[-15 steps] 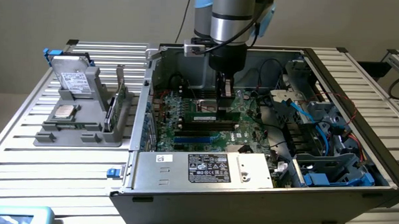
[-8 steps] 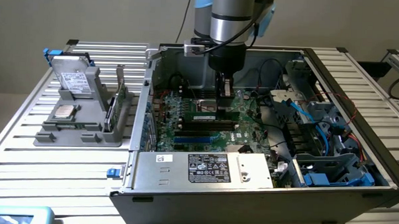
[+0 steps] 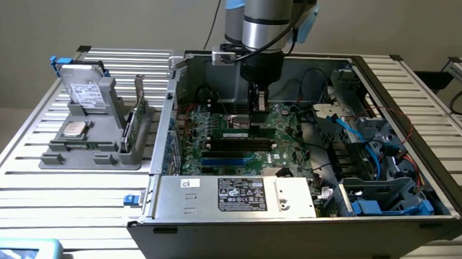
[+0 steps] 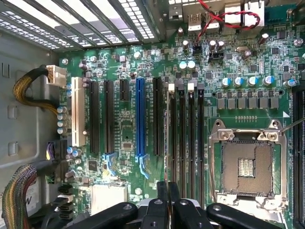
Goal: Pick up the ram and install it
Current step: 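Insert the ram into the slot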
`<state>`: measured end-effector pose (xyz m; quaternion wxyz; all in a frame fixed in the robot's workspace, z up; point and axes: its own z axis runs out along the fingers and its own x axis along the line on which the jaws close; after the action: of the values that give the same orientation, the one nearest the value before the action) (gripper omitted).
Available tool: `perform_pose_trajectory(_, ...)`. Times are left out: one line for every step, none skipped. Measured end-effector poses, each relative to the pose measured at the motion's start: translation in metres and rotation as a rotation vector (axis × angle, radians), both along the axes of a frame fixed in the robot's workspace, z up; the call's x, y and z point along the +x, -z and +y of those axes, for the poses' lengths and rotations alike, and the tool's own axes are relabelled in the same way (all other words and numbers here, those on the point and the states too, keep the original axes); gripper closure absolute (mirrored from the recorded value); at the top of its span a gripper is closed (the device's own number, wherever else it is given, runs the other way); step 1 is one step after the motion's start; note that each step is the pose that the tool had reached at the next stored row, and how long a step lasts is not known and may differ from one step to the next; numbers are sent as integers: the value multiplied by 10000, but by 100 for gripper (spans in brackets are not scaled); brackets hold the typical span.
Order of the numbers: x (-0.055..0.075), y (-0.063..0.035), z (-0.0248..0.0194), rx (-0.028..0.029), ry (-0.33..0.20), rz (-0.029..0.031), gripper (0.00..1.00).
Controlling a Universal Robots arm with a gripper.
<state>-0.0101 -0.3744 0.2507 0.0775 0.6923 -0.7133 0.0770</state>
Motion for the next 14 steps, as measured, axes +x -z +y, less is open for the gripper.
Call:
perform_pose_trajectory(-1,1,0,1,1,8,88)
perform_pose_trajectory(-3,4,3,2,1,11,88)
perform_pose_trajectory(-4,8,8,3,2,11,88)
perform_pose_trajectory(-6,13,12,7,1,10,88)
perform_pose_trajectory(-8,18,16,9,1,10,88)
perform_pose_trajectory(-9,26,21,12,2,10,88)
perform_pose_trajectory(-10,36,25,17,1,10,88)
perform_pose_trajectory(-12,47,30,24,1,11,88)
perform_pose_trajectory(-13,59,34,34,1,11,88)
perform_pose_trajectory(-13,71,38,47,1,11,88)
perform_pose_trajectory(-13,80,39,72,0,10,88)
perform_pose_trajectory(-13,88,38,110,0,11,88)
perform_pose_trajectory(-14,95,38,170,0,12,88)
perform_pose_trajectory(-14,102,39,247,1,14,88)
